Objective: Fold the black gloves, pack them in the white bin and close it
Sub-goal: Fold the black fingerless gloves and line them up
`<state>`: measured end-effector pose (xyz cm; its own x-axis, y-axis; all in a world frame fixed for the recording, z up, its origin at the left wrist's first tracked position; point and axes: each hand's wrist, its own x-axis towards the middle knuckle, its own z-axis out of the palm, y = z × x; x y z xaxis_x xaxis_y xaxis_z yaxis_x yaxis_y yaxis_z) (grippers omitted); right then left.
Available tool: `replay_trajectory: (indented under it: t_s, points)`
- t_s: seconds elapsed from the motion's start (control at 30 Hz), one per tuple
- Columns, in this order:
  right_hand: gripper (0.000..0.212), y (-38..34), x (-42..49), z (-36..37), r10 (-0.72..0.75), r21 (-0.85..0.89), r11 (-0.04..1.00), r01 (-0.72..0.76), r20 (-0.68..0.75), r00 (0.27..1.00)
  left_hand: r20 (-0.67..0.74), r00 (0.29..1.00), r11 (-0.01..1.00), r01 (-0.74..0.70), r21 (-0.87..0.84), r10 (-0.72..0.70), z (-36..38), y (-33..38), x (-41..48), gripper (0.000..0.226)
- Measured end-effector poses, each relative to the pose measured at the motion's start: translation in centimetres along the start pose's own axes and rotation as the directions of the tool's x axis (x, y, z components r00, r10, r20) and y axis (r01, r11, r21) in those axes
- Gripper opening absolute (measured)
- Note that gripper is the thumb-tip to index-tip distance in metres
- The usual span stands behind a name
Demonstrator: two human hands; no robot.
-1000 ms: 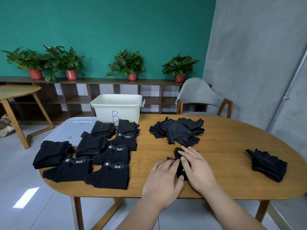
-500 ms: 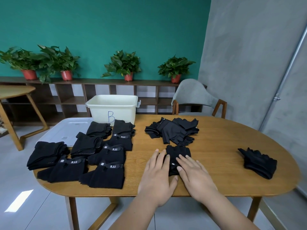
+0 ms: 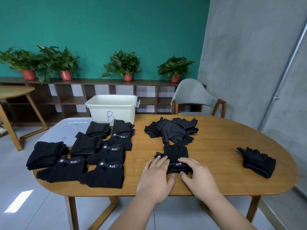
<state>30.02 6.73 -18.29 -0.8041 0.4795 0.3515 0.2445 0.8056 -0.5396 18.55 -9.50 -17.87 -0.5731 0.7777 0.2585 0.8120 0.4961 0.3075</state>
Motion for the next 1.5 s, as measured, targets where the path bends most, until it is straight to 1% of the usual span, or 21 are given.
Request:
replay_trajectory:
  t_s: [0.13, 0.27, 0.37, 0.5, 0.6, 0.67, 0.7, 0.73, 0.77, 0.83, 0.87, 0.97, 1.03, 1.1, 1.27, 1.4, 1.5]
  points:
    - [0.037, -0.3, 0.0, 0.0, 0.006, 0.035, 0.999, -0.005, -0.04, 0.999, -0.032, 0.999, 0.998, 0.018, -0.054, -0.02, 0.1, -0.2, 0.1, 0.067]
    - [0.033, -0.7, -0.3, -0.5, 0.046, 0.143, 0.989, -0.037, -0.061, 0.997, -0.102, 0.995, 0.993, 0.004, -0.117, -0.016, -0.2, -0.4, -0.2, 0.06]
    - [0.032, -0.9, -0.5, -1.1, 0.064, 0.23, 0.972, -0.045, -0.076, 0.995, -0.138, 0.99, 0.991, -0.025, -0.132, 0.006, -0.3, -0.5, -0.4, 0.051]
    - [0.033, -1.2, -0.7, -1.7, 0.097, 0.328, 0.942, -0.074, -0.054, 0.994, -0.176, 0.984, 0.989, -0.023, -0.149, -0.004, -0.2, -0.5, -0.6, 0.039]
    - [0.035, -1.3, -0.8, -1.9, 0.092, 0.321, 0.944, -0.073, -0.044, 0.995, -0.208, 0.978, 0.983, -0.004, -0.182, -0.035, -0.5, -0.3, -0.7, 0.029]
    - [0.05, -1.5, -0.8, -2.0, 0.076, 0.28, 0.957, -0.072, -0.003, 0.997, -0.226, 0.972, 0.977, 0.014, -0.211, -0.063, -0.9, -0.1, -0.7, 0.026]
    - [0.059, -1.5, -0.7, -2.0, 0.08, 0.245, 0.966, -0.084, 0.026, 0.996, -0.226, 0.971, 0.973, 0.028, -0.228, -0.081, -1.1, 0.0, -0.7, 0.026]
    - [0.062, -1.5, -0.6, -1.9, 0.082, 0.207, 0.974, -0.09, 0.047, 0.995, -0.223, 0.97, 0.969, 0.041, -0.242, -0.097, -1.2, 0.0, -0.8, 0.028]
    - [0.058, -1.5, -0.5, -1.8, 0.079, 0.17, 0.982, -0.087, 0.051, 0.996, -0.22, 0.969, 0.967, 0.052, -0.251, -0.109, -1.2, 0.0, -0.8, 0.03]
    - [0.042, -1.2, -0.3, -1.5, 0.074, 0.117, 0.99, -0.074, 0.01, 0.997, -0.204, 0.969, 0.959, 0.082, -0.272, -0.14, -1.0, -0.1, -0.9, 0.034]
    - [0.034, -1.1, -0.3, -1.4, 0.078, 0.12, 0.99, -0.075, -0.021, 0.997, -0.193, 0.967, 0.953, 0.104, -0.286, -0.163, -0.9, -0.2, -0.9, 0.035]
    - [0.018, -1.1, -0.3, -1.7, 0.122, 0.23, 0.968, -0.102, -0.074, 0.99, -0.181, 0.958, 0.936, 0.159, -0.314, -0.224, -0.8, -0.3, -0.8, 0.035]
    - [0.013, -1.3, -0.4, -1.8, 0.167, 0.314, 0.94, -0.135, -0.074, 0.983, -0.188, 0.949, 0.928, 0.184, -0.324, -0.254, -0.7, -0.3, -0.8, 0.036]
    - [0.009, -1.3, -0.4, -1.9, 0.207, 0.361, 0.917, -0.171, -0.063, 0.976, -0.186, 0.944, 0.922, 0.201, -0.332, -0.273, -0.6, -0.4, -0.8, 0.038]
    - [0.011, -1.5, -0.6, -2.0, 0.227, 0.424, 0.883, -0.202, -0.008, 0.974, -0.164, 0.944, 0.918, 0.22, -0.331, -0.285, -0.5, -0.7, -0.5, 0.041]
    - [0.021, -1.8, -0.4, -2.0, 0.223, 0.39, 0.898, -0.202, -0.008, 0.975, -0.144, 0.935, 0.904, 0.26, -0.34, -0.323, -0.1, -1.0, 0.0, 0.043]
    - [0.023, -1.7, 0.0, -2.0, 0.246, 0.355, 0.907, -0.225, -0.013, 0.969, -0.16, 0.921, 0.886, 0.277, -0.372, -0.355, -0.2, -0.7, 0.1, 0.041]
